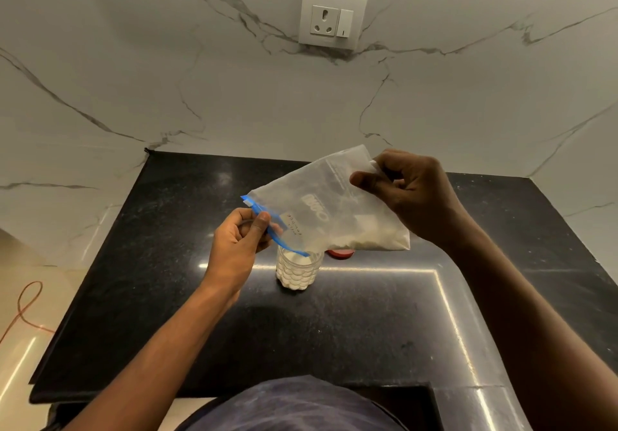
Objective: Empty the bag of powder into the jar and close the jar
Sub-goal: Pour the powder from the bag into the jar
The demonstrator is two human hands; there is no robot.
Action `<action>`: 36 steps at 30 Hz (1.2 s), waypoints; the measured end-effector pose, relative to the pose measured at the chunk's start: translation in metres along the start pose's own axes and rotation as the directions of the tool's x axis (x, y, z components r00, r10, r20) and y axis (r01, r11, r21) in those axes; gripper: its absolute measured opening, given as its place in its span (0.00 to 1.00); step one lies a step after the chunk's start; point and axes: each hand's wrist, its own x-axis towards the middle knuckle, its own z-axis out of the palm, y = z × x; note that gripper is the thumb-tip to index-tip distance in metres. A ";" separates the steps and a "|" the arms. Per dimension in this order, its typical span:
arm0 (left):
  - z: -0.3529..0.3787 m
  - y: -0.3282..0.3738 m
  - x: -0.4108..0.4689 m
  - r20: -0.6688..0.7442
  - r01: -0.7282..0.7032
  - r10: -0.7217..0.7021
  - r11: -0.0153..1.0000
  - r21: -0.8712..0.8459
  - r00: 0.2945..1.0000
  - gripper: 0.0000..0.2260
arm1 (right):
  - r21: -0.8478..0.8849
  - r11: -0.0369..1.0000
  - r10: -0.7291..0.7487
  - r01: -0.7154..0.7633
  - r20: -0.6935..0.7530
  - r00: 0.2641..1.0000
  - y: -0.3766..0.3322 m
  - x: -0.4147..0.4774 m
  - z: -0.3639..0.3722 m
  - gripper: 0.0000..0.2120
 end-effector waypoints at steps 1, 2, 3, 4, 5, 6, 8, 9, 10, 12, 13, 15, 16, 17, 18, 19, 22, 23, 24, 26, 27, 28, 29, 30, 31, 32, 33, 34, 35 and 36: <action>0.000 0.000 0.001 0.002 0.000 0.000 1.000 0.004 1.000 0.04 | 0.006 1.000 -0.001 0.001 -0.005 1.000 0.000 0.001 0.000 0.19; 0.000 0.000 0.001 0.005 0.001 -0.001 1.000 0.006 1.000 0.04 | 0.009 1.000 0.002 -0.002 -0.005 1.000 -0.001 0.001 -0.001 0.19; 0.000 0.000 0.002 0.005 0.002 -0.002 1.000 0.005 1.000 0.04 | 0.003 1.000 0.005 -0.005 0.000 1.000 -0.002 0.001 -0.001 0.20; 0.000 -0.001 0.002 0.005 0.000 0.000 1.000 0.006 1.000 0.04 | -0.007 1.000 0.005 -0.005 0.003 1.000 -0.002 0.001 -0.001 0.20; 0.000 -0.001 0.003 0.005 -0.002 0.002 1.000 0.010 1.000 0.04 | -0.011 1.000 0.003 -0.003 0.000 1.000 -0.002 0.001 -0.001 0.20; 0.000 -0.001 0.003 0.008 -0.003 0.003 1.000 0.017 1.000 0.04 | -0.008 1.000 0.000 0.000 -0.009 1.000 -0.002 0.001 -0.001 0.17; -0.001 -0.001 0.003 0.015 -0.001 0.000 1.000 0.021 1.000 0.04 | -0.006 1.000 -0.004 0.004 -0.009 1.000 -0.002 0.002 -0.001 0.13; -0.001 -0.002 0.003 0.017 0.000 0.000 1.000 0.018 1.000 0.04 | -0.017 1.000 -0.010 0.010 0.002 1.000 -0.002 0.002 0.000 0.14; -0.001 -0.002 0.003 0.016 -0.001 0.000 1.000 0.017 1.000 0.04 | -0.029 0.999 -0.015 0.016 0.010 1.000 -0.002 0.001 0.001 0.14; -0.002 -0.002 0.003 0.019 -0.001 0.001 1.000 0.024 1.000 0.04 | -0.025 1.000 -0.017 0.017 -0.003 1.000 -0.002 0.002 0.002 0.11; -0.002 -0.002 0.003 0.020 -0.001 0.001 1.000 0.025 1.000 0.04 | -0.023 1.000 -0.015 0.015 -0.008 1.000 -0.001 0.002 0.003 0.10; -0.003 -0.003 0.003 0.019 0.001 -0.001 1.000 0.024 1.000 0.04 | -0.043 0.999 -0.015 0.015 0.007 1.000 -0.001 0.002 0.002 0.09; -0.002 -0.002 0.003 0.019 0.002 -0.003 1.000 0.028 1.000 0.04 | -0.048 0.999 -0.016 0.016 0.010 1.000 0.000 0.002 0.002 0.10; -0.002 -0.002 0.003 0.022 0.004 -0.005 0.999 0.034 1.000 0.04 | -0.039 0.999 -0.012 0.012 0.001 1.000 0.000 0.002 0.001 0.11; -0.002 -0.002 0.003 0.027 0.006 -0.007 0.999 0.040 1.000 0.04 | -0.025 1.000 -0.006 0.006 -0.009 1.000 0.001 0.003 0.001 0.11; -0.002 -0.003 0.004 0.030 0.006 -0.008 0.999 0.042 1.000 0.04 | -0.020 1.000 0.000 0.000 -0.010 1.000 0.002 0.003 0.001 0.11; -0.002 -0.003 0.004 0.027 0.010 -0.011 0.999 0.049 1.000 0.04 | -0.035 0.999 0.004 -0.005 -0.005 1.000 0.002 0.005 0.001 0.11; -0.002 -0.003 0.005 0.029 0.011 -0.012 0.999 0.052 1.000 0.04 | -0.026 1.000 0.005 -0.005 -0.014 1.000 0.002 0.005 0.001 0.10; -0.002 -0.003 0.005 0.034 0.011 -0.013 0.999 0.050 0.999 0.04 | -0.018 1.000 0.008 -0.008 -0.021 1.000 0.003 0.006 0.002 0.10; -0.002 -0.004 0.005 0.033 0.015 -0.016 0.999 0.036 0.999 0.04 | -0.034 0.999 0.009 -0.009 -0.006 1.000 0.003 0.006 0.004 0.11; -0.002 -0.004 0.005 0.025 0.019 -0.020 0.999 0.028 0.999 0.04 | -0.051 0.999 0.012 -0.011 0.013 1.000 0.003 0.005 0.007 0.13; -0.003 -0.005 0.005 0.016 0.027 -0.027 0.999 0.020 0.999 0.04 | -0.063 0.998 0.023 -0.021 0.030 0.999 0.005 0.004 0.009 0.14; -0.003 -0.005 0.006 0.011 0.038 -0.038 0.999 0.009 0.999 0.04 | -0.063 0.997 0.047 -0.044 0.043 0.998 0.006 0.003 0.010 0.15; -0.004 -0.006 0.006 0.011 0.054 -0.054 0.999 -0.008 0.998 0.04 | -0.050 0.996 0.080 -0.077 0.053 0.995 0.007 0.002 0.009 0.16; -0.004 -0.006 0.005 0.014 0.072 -0.072 0.997 -0.031 0.997 0.04 | -0.043 0.993 0.115 -0.112 0.066 0.991 0.009 0.000 0.007 0.17; -0.005 -0.007 0.005 0.020 0.092 -0.091 0.994 -0.058 0.996 0.04 | -0.057 0.989 0.143 -0.138 0.079 0.987 0.011 -0.002 0.004 0.19; -0.004 -0.006 0.005 0.027 0.111 -0.109 0.990 -0.084 0.994 0.05 | -0.086 0.984 0.163 -0.155 0.095 0.982 0.013 -0.005 0.001 0.20; -0.004 -0.006 0.005 0.031 0.127 -0.124 0.986 -0.104 0.992 0.05 | -0.110 0.979 0.182 -0.169 0.123 0.975 0.016 -0.010 -0.001 0.22; -0.003 -0.006 0.005 0.031 0.140 -0.137 0.983 -0.120 0.990 0.06 | -0.117 0.974 0.209 -0.192 0.164 0.964 0.020 -0.015 -0.003 0.24; -0.003 -0.006 0.005 0.030 0.149 -0.146 0.980 -0.132 0.989 0.06 | -0.111 0.967 0.250 -0.231 0.215 0.944 0.024 -0.021 -0.005 0.25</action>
